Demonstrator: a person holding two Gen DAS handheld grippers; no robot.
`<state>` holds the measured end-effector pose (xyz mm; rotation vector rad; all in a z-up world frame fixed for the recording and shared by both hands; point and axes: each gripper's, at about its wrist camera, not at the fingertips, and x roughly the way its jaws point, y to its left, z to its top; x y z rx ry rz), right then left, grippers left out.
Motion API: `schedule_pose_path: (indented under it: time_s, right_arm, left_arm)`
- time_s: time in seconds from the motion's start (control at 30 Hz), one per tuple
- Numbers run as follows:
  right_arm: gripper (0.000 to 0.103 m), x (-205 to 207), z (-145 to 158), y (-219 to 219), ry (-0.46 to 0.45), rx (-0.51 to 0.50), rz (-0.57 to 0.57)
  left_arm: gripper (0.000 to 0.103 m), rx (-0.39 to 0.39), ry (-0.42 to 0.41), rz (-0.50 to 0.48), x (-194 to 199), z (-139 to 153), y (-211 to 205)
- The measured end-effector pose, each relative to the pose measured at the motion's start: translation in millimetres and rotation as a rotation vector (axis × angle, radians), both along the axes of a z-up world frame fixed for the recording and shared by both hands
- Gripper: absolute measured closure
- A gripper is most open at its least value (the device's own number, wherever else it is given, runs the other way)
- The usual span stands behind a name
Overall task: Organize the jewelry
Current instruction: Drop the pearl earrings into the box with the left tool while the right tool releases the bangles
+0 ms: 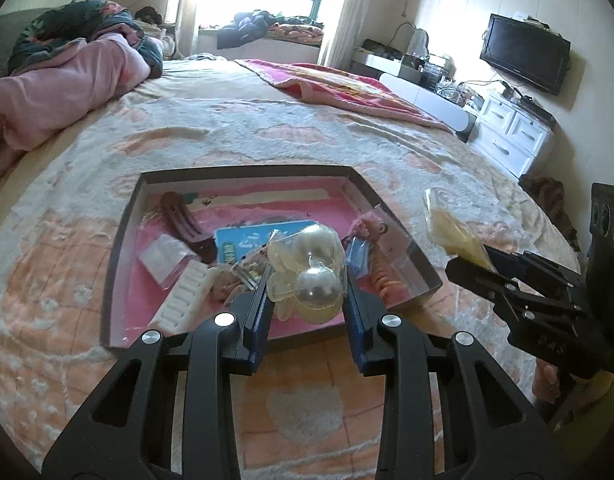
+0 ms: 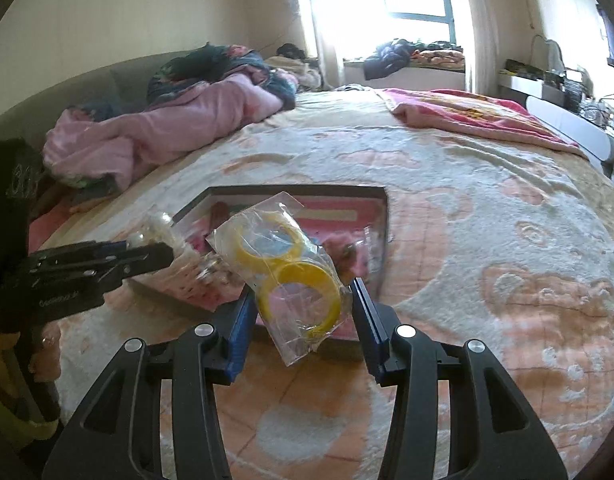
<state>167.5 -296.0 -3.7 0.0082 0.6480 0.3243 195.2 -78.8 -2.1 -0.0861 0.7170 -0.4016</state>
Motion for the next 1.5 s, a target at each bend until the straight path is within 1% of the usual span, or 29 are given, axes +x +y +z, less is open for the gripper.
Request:
schedule_pose_path:
  time_s: [0.23,0.6,0.77,1.0,1.23,1.33,1.5]
  right_arm:
    - [0.059,11,0,-9,-0.01,-0.007,-0.043]
    - [0.059,33,-5,-11,-0.001,-0.025,-0.068]
    - [0.059,43,-8,-9,0.015,-0.04,-0.051]
    - [0.058,58,-21,1,0.051,-0.08,-0.02]
    - [0.058,70,-34,8,0.091,-0.092,0.006]
    - [0.058,71,-40,8,0.115,-0.067,0.012]
    - [0.058,69,-46,11,0.124,-0.081,0.02]
  left_arm:
    - [0.078,0.008,0.006,-0.01,10,-7,-7]
    - [0.078,0.0,0.037,0.002,29,-24,-5]
    - [0.078,-0.002,0.048,-0.011,36,-31,-8]
    - [0.078,0.009,0.061,-0.036,42,-41,-13]
    - [0.078,0.013,0.078,-0.041,44,-48,-14]
    - [0.078,0.015,0.08,-0.046,45,-50,-15]
    - [0.078,0.019,0.086,-0.05,46,-54,-15]
